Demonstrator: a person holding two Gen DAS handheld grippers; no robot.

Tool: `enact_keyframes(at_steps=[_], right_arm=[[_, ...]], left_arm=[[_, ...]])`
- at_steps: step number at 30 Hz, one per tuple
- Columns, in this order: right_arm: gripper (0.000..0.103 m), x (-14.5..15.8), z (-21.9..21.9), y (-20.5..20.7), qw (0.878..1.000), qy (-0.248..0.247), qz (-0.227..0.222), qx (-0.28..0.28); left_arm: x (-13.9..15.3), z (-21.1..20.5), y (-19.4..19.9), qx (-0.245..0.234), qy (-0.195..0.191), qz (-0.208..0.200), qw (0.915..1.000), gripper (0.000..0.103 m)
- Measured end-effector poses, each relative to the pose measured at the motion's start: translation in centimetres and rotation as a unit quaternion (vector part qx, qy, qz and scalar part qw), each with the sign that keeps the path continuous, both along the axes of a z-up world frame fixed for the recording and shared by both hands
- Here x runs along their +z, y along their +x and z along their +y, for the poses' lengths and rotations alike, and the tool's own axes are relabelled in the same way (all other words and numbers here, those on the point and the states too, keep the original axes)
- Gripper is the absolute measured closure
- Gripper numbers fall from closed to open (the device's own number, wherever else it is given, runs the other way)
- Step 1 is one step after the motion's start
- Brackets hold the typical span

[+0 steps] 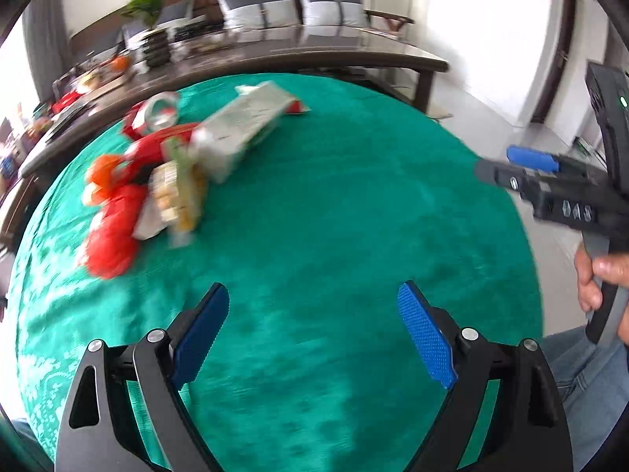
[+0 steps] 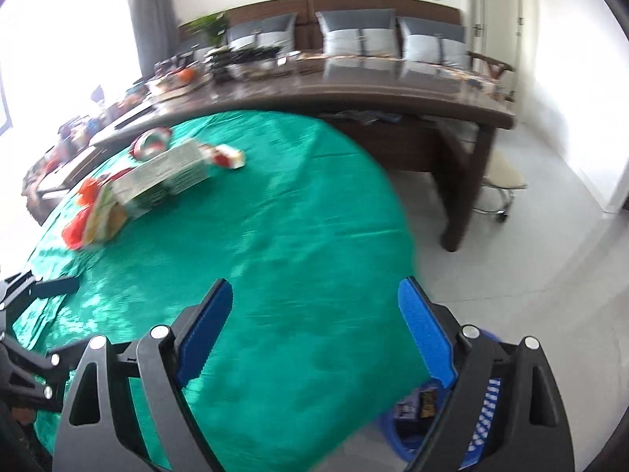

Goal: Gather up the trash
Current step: 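Move both open tools back over the table toward the remaining trash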

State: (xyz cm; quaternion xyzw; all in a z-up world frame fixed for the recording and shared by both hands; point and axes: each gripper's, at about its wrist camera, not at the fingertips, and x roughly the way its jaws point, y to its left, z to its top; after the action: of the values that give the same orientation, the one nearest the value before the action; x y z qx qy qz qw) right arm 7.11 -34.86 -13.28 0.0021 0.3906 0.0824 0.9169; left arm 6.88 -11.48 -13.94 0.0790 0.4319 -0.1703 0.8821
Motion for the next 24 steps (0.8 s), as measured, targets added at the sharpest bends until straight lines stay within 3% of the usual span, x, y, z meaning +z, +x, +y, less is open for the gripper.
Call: enact_keyframes(at_steps=[5, 12, 19, 22, 24], right_arm=[[0.019, -1.6, 6.1, -0.2, 0.998, -0.019, 0.017, 0.049], [0.019, -3.2, 10.2, 0.0, 0.995, -0.054, 0.03, 0.076], [0.019, -3.4, 10.1, 0.4, 0.995, -0.047, 0.044, 0.074], [0.019, -3.6, 9.8, 0.3, 0.996, -0.037, 0.05, 0.065], [0.019, -3.6, 9.6, 0.4, 0.996, -0.032, 0.053, 0.059]], left_arm=[[-0.1, 5.7, 0.8, 0.055, -0.005, 0.001, 0.9984, 0.012], [-0.4, 11.4, 3.5, 0.096, -0.048, 0.009, 0.9942, 0.012], [-0.7, 14.5, 7.9, 0.08, -0.033, -0.004, 0.9962, 0.012], [-0.9, 14.6, 8.9, 0.067, -0.027, -0.007, 0.9974, 0.024], [-1.2, 14.5, 9.3, 0.054, -0.024, -0.008, 0.9982, 0.024]])
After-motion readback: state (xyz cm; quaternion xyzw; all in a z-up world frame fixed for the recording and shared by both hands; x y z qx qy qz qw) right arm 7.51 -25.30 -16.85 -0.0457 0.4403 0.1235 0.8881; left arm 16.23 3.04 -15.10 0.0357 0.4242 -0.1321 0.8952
